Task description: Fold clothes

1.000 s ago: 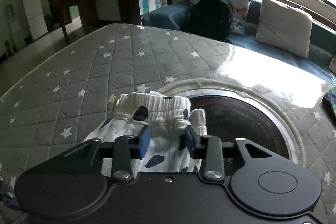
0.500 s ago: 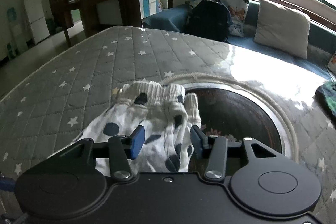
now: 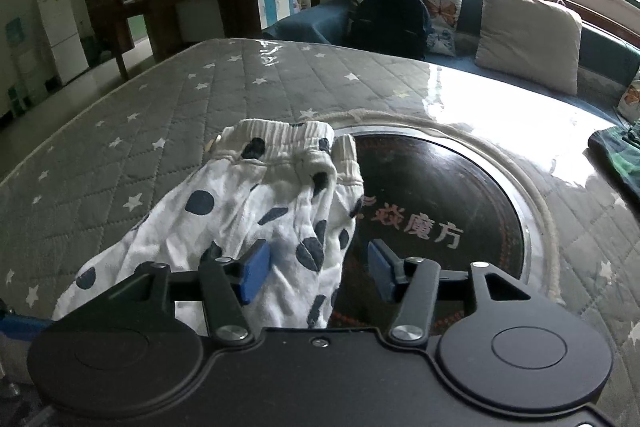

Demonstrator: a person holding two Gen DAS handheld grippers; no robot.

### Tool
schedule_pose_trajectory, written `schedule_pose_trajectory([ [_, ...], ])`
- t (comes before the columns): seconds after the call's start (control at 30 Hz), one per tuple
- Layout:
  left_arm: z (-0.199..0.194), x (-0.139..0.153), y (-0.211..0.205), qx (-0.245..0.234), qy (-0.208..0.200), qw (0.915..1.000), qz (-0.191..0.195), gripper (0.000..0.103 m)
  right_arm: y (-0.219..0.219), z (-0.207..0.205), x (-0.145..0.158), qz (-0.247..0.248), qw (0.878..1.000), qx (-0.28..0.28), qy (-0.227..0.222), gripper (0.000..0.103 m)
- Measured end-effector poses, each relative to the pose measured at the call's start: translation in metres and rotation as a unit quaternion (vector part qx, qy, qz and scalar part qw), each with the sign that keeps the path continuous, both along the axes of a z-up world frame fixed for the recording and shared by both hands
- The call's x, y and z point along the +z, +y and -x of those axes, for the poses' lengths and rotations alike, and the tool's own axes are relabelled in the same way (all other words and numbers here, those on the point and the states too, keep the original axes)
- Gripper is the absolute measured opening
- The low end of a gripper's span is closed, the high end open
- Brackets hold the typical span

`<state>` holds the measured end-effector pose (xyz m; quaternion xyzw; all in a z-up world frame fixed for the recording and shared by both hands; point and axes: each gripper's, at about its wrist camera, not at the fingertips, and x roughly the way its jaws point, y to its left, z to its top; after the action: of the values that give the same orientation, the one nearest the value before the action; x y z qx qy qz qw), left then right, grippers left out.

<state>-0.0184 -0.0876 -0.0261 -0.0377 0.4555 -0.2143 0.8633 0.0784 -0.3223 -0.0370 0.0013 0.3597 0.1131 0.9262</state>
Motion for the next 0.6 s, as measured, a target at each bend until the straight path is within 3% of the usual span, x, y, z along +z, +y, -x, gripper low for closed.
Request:
schedule_pose_trajectory([
  [0.1, -0.003, -0.002, -0.001, 0.005, 0.004, 1.0000, 0.002, 0.056, -0.004, 0.004, -0.004, -0.004, 1.000, -0.004, 0.003, 0.061],
  [0.17, -0.005, -0.003, -0.002, 0.011, 0.003, 0.9999, 0.000, 0.049, -0.006, 0.008, -0.007, -0.006, 1.000, -0.007, 0.004, 0.062],
  [0.3, -0.009, -0.005, 0.001, 0.029, 0.004, 0.9995, -0.009, 0.017, -0.008, 0.012, -0.011, -0.013, 1.000, -0.010, 0.008, 0.062],
  [0.33, -0.011, -0.006, 0.004, 0.035, 0.007, 0.9993, -0.007, 0.014, -0.009, 0.013, -0.011, -0.014, 1.000, -0.010, 0.007, 0.062],
  [0.47, -0.019, -0.008, 0.015, 0.050, 0.016, 0.9986, 0.003, 0.008, -0.009, 0.018, -0.009, -0.016, 1.000, -0.008, 0.004, 0.062],
  [0.6, -0.031, -0.003, 0.021, 0.055, -0.016, 0.9974, -0.045, 0.008, -0.010, 0.025, -0.008, -0.010, 1.000, -0.008, -0.001, 0.062],
])
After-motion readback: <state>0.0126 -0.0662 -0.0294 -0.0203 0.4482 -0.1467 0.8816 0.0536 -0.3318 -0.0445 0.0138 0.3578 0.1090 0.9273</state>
